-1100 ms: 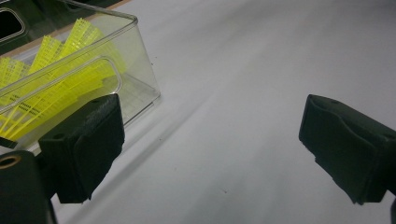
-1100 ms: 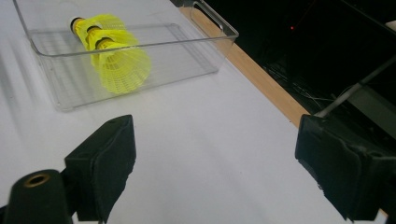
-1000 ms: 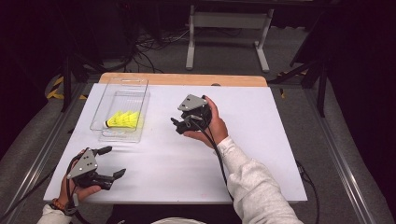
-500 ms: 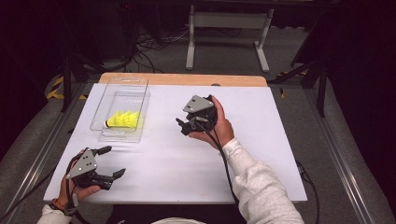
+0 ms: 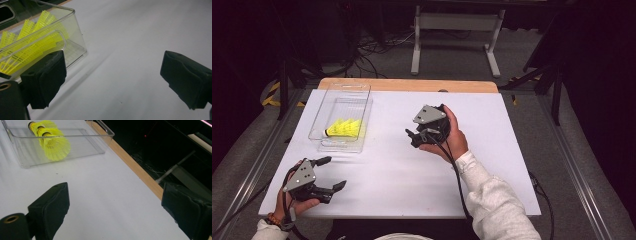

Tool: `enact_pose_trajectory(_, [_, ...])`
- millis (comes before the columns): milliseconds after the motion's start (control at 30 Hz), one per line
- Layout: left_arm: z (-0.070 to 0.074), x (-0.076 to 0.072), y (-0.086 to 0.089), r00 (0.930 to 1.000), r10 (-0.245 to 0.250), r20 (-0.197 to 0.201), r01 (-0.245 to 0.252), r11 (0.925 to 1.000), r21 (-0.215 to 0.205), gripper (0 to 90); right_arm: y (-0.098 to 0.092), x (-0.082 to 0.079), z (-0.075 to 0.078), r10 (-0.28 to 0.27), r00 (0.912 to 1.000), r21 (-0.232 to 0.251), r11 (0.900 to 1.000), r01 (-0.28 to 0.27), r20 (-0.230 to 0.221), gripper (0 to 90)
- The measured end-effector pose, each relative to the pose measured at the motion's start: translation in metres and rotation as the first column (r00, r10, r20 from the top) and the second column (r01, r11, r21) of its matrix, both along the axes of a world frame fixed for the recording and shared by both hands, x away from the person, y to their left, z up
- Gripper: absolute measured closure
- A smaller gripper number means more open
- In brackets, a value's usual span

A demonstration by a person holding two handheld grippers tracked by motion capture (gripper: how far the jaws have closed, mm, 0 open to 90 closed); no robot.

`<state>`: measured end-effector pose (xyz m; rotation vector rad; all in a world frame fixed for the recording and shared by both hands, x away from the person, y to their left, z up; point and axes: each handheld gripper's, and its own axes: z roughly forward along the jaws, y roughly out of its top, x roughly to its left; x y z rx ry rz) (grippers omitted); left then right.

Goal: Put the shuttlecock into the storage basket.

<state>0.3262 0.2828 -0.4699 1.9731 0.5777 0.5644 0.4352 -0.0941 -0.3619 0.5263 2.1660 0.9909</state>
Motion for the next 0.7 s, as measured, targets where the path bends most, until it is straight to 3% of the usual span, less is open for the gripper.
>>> enact_pose_trajectory(700, [0.001, 0.0, 0.001, 1.0, 0.005, 0.004, -0.005, 1.0, -0.005, 7.5, -0.019, -0.015, -0.008, -0.01, 1.0, -0.015, 1.0, 0.01, -0.001, 8.8])
